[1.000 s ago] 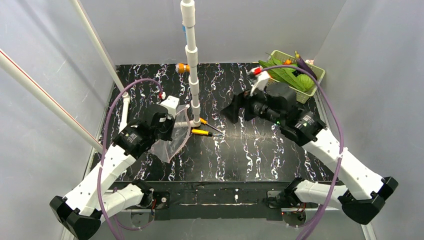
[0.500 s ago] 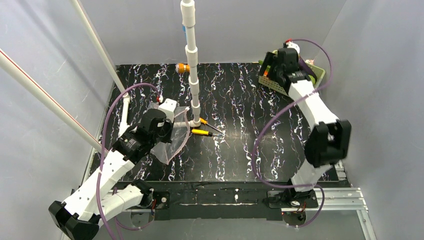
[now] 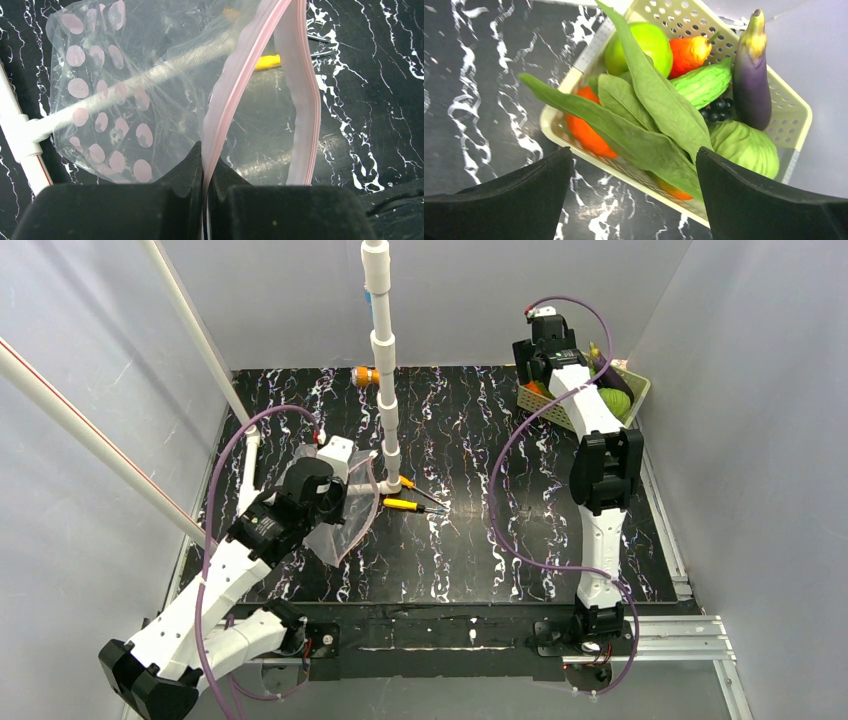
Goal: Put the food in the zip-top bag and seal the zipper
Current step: Pick up the fake vegetable from the bin, then place the fake vegetable in the zipper food storage bag.
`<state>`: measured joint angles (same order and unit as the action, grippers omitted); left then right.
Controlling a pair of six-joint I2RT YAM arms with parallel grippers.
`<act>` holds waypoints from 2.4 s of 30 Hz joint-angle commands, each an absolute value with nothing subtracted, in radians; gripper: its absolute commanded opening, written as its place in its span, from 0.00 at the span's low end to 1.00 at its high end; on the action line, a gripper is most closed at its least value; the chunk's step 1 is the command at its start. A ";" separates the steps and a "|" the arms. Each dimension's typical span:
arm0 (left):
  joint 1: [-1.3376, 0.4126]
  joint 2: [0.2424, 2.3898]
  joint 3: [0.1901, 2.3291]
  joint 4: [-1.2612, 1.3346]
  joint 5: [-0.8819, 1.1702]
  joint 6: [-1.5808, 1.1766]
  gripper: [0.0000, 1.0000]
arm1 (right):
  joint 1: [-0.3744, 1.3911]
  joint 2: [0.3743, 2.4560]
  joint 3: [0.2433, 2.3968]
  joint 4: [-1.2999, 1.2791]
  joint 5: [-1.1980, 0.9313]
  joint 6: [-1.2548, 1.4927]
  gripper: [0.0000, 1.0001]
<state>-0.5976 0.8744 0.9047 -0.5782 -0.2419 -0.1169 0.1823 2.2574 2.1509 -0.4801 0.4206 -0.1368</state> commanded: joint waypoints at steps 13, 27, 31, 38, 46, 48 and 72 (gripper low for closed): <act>-0.592 0.945 0.874 -0.538 -0.289 -0.134 0.00 | 0.080 2.253 2.080 -0.318 0.343 -0.289 0.98; -0.591 0.986 0.868 -0.527 -0.322 -0.126 0.00 | 0.055 2.326 2.163 -0.334 0.048 -0.266 0.98; -0.591 0.996 0.867 -0.522 -0.323 -0.123 0.00 | 0.053 2.371 2.201 -0.340 0.124 -0.248 0.98; -0.591 1.019 0.868 -0.522 -0.325 -0.120 0.00 | 0.038 2.391 2.218 -0.349 0.115 -0.215 0.93; -0.591 1.028 0.866 -0.520 -0.337 -0.114 0.00 | 0.061 2.320 2.305 -0.374 0.085 -0.184 0.39; -0.591 1.027 0.865 -0.520 -0.338 -0.107 0.00 | 0.069 2.273 2.311 -0.369 0.084 -0.177 0.32; -0.591 0.988 1.321 -0.882 -0.052 -0.635 0.00 | 0.327 1.333 1.554 -0.258 -0.061 0.270 0.01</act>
<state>-0.5964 1.0489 1.2263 -0.8374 -0.1414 -0.4875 0.1988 1.5467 1.7998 -0.3116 0.0286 0.1514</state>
